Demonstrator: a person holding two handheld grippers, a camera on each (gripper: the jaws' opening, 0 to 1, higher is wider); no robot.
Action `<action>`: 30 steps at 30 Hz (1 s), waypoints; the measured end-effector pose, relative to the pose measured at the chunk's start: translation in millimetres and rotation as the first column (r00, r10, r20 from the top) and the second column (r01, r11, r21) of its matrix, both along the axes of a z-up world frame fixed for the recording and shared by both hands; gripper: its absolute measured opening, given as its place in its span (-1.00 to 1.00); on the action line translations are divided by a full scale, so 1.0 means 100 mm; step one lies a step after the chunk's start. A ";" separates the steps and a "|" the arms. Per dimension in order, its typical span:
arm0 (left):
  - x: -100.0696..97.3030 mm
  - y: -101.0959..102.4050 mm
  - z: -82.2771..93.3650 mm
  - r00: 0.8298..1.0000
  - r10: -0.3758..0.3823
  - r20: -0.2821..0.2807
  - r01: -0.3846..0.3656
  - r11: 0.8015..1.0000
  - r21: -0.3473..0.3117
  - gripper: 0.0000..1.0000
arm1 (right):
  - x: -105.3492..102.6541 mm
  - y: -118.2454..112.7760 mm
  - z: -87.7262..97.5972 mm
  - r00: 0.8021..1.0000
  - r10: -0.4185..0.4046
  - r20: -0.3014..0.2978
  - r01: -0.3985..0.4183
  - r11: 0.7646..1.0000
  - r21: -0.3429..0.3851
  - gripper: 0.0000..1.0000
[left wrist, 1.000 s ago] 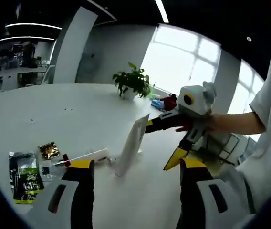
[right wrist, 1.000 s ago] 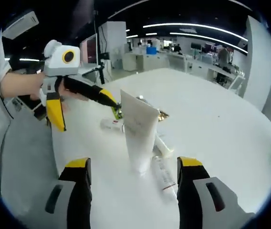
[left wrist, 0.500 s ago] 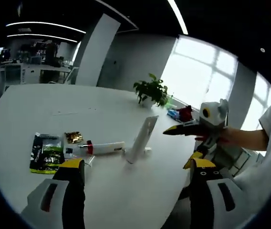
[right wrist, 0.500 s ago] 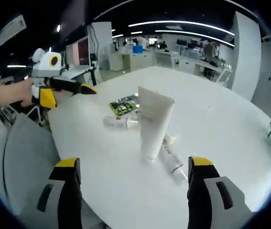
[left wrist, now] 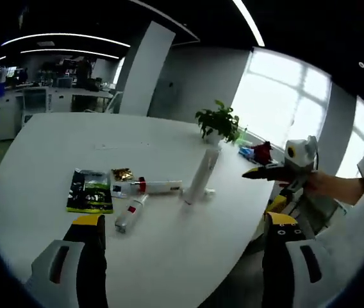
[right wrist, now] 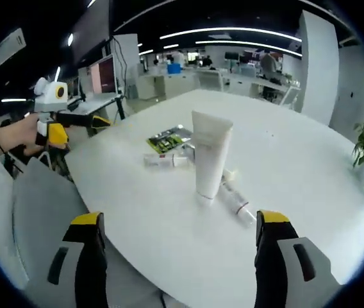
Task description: Arrange the skincare products in the storage area until every visible bottle or jar stands upright without overlapping.
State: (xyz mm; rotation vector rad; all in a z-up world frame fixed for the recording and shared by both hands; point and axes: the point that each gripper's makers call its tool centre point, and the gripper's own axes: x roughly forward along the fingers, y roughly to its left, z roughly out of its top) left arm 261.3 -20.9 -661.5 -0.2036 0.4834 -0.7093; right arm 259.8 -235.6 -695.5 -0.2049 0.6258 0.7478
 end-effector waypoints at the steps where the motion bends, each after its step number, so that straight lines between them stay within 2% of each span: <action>1: -0.02 0.04 0.00 1.000 0.008 0.002 -0.008 1.000 -0.001 0.92 | -0.01 -0.01 -0.01 1.000 -0.005 -0.002 0.005 1.000 0.003 0.97; 9: -0.23 0.24 0.01 0.999 0.048 0.005 -0.048 0.999 0.011 0.98 | -0.14 -0.04 0.09 0.998 -0.060 -0.026 0.062 0.995 0.077 0.99; 16: -0.35 0.44 0.01 0.996 0.088 0.012 -0.089 0.995 0.033 0.98 | -0.23 -0.12 0.11 0.994 -0.108 -0.035 0.111 0.989 0.101 0.99; 21: -0.45 0.56 -0.05 0.993 0.120 0.005 -0.120 0.991 0.055 0.98 | -0.29 -0.22 0.06 0.989 -0.135 -0.054 0.140 0.985 0.103 0.99; 30: -0.49 0.66 -0.14 0.985 0.169 -0.024 -0.168 0.986 0.017 0.98 | -0.33 -0.29 -0.02 0.984 -0.160 -0.074 0.166 0.983 0.082 0.99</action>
